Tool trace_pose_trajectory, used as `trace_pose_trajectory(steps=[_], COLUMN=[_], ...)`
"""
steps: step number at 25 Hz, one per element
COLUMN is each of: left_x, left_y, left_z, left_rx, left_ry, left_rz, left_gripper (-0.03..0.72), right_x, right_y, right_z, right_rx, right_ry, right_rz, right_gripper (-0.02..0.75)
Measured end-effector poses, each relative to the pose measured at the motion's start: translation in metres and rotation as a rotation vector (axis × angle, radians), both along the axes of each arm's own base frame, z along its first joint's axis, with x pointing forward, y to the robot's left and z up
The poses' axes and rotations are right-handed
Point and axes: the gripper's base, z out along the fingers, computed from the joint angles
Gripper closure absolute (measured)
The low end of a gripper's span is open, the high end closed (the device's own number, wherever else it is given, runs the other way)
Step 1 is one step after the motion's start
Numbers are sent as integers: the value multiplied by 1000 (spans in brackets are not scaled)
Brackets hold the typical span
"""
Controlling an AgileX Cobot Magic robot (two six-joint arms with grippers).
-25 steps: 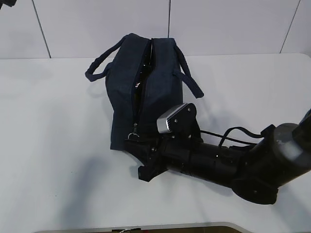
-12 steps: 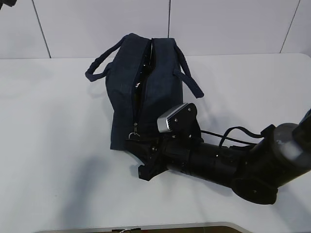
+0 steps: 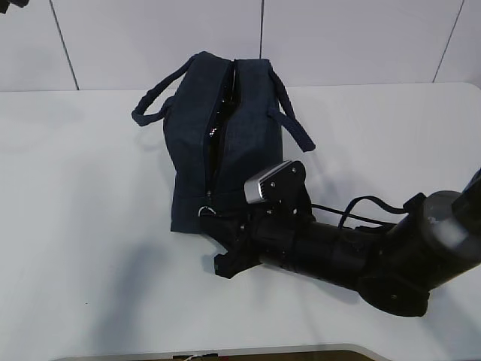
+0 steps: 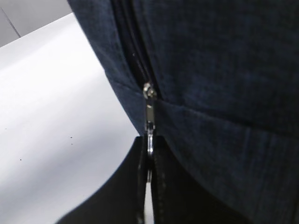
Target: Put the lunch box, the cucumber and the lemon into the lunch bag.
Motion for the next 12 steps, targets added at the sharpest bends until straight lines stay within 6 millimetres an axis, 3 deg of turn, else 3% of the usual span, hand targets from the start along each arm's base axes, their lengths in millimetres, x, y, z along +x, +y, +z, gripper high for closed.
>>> trace_pose_trajectory(steps=[12], left_x=[-1], left_y=[0], left_z=[-1], left_rx=[-4], left_ry=[6], left_rz=[-1], left_gripper=[446], right_x=[-3], right_y=[2], right_z=[-2], right_rx=[41], right_ry=[108], right_rz=[8], right_gripper=[733])
